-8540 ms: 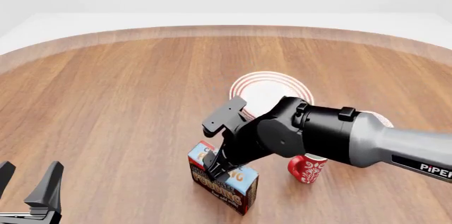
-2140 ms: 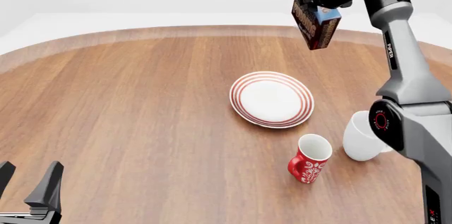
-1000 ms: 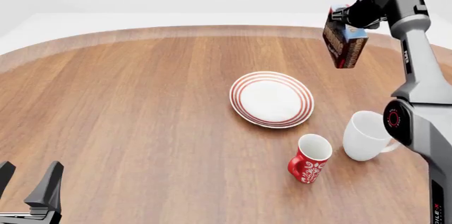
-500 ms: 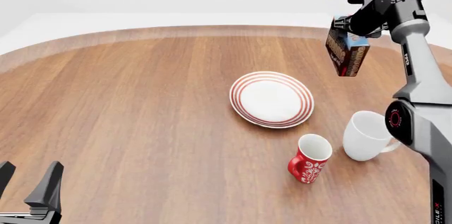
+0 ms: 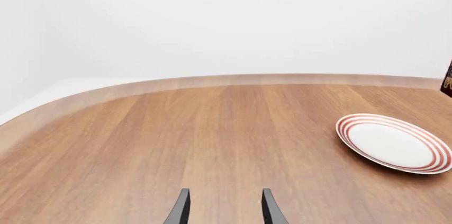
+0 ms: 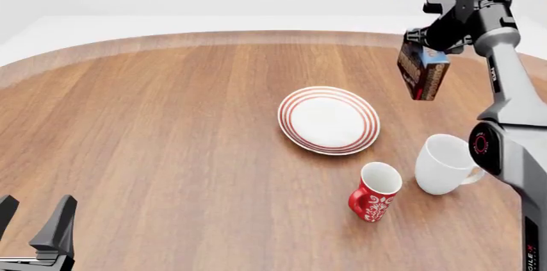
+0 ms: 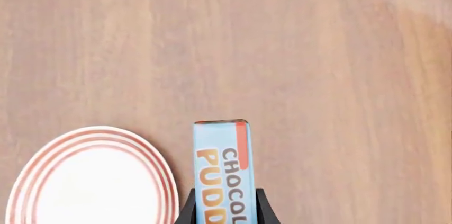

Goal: Put the chocolate pudding to the right of the plate.

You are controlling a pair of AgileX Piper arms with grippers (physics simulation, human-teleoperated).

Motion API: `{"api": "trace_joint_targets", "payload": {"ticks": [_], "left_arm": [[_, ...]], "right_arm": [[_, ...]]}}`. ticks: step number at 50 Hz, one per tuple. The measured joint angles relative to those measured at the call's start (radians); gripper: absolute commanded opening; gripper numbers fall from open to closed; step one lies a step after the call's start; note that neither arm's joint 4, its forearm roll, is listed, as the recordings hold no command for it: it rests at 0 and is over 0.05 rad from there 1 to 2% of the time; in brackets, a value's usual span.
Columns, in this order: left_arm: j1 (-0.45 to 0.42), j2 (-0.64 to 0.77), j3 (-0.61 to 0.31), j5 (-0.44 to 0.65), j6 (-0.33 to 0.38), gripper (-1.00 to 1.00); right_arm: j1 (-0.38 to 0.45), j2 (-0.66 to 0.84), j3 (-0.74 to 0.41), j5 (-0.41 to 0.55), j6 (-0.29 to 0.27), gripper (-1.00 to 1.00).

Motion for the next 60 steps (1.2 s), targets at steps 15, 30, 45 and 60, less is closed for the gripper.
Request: {"api": "trace_joint_targets", "payload": {"ticks": [15,30,45,60], "left_arm": [[0.0,0.0,0.0,0.0,0.0,1.0],[0.0,0.0,0.0,0.0,0.0,1.0],[0.0,0.0,0.0,0.0,0.0,1.0],[0.0,0.0,0.0,0.0,0.0,1.0]], "right_arm": [[-0.008,0.003,0.026,0.0,0.002,-1.0],[-0.016,0.005,0.046,0.0,-0.002,-1.0],[-0.026,0.007,0.066,0.0,0.001,-1.0],[-0.025,0.009,0.091,0.0,0.009,-1.0]]}}
